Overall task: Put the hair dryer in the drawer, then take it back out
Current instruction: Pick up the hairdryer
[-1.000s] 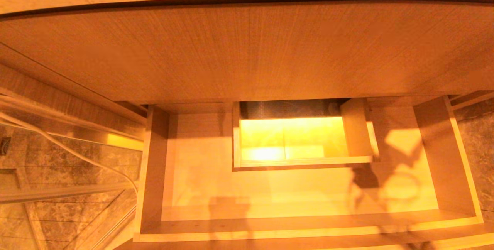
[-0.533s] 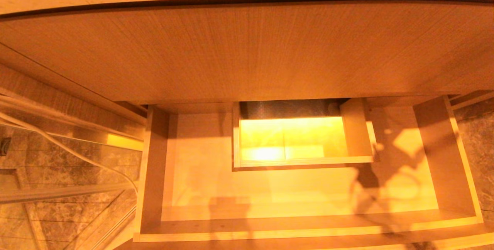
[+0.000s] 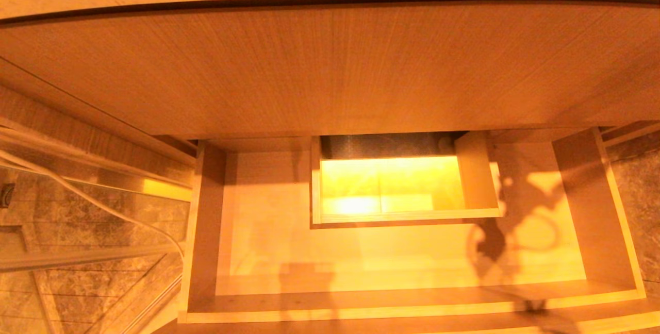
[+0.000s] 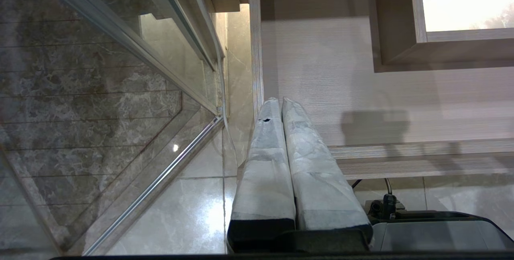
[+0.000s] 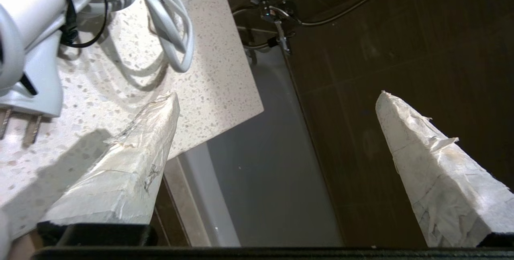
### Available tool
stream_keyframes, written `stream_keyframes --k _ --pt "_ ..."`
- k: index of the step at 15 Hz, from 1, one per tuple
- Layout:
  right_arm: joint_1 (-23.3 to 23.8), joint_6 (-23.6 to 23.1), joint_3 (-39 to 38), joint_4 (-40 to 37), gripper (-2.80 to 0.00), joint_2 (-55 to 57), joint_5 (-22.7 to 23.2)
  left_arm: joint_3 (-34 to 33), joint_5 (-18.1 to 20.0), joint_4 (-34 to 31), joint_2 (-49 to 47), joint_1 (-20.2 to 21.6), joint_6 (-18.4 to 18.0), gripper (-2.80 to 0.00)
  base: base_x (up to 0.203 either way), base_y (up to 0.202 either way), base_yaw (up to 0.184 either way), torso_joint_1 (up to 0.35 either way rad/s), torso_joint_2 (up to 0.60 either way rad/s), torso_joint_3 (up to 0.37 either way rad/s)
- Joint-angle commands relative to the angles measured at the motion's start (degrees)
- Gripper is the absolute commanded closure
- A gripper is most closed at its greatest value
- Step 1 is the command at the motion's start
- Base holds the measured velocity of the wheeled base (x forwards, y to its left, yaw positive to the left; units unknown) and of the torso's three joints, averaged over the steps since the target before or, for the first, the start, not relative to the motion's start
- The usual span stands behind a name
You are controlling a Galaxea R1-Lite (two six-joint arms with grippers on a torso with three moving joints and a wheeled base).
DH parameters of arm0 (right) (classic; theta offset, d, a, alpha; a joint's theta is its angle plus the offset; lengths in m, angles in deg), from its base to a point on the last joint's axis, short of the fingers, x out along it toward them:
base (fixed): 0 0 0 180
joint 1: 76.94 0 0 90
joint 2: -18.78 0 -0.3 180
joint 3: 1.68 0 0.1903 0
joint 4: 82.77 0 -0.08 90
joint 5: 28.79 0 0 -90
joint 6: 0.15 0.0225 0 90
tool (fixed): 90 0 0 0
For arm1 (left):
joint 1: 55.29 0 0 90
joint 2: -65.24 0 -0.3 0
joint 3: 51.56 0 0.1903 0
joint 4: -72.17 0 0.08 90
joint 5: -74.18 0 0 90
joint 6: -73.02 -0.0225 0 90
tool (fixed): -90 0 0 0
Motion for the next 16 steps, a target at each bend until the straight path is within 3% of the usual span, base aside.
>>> stream_keyframes --k 1,9,16 --pt "0.71 -1.93 -0.32 1.01 -2.8 1.36 -0.21 0.0 -0.01 0.04 0.0 0.0 0.02 0.0 0.0 0.0 0.0 0.0 0.0 0.0" --pt "5.15 -5.3 -0.58 8.05 -2.8 4.85 -0.21 0.0 -0.01 0.04 0.0 0.0 0.02 0.0 0.0 0.0 0.0 0.0 0.0 0.0" --pt "7.02 -5.62 -1.39 9.45 -2.8 5.55 -0.29 0.0 -0.01 0.04 0.0 0.0 0.02 0.0 0.0 0.0 0.0 0.0 0.0 0.0"
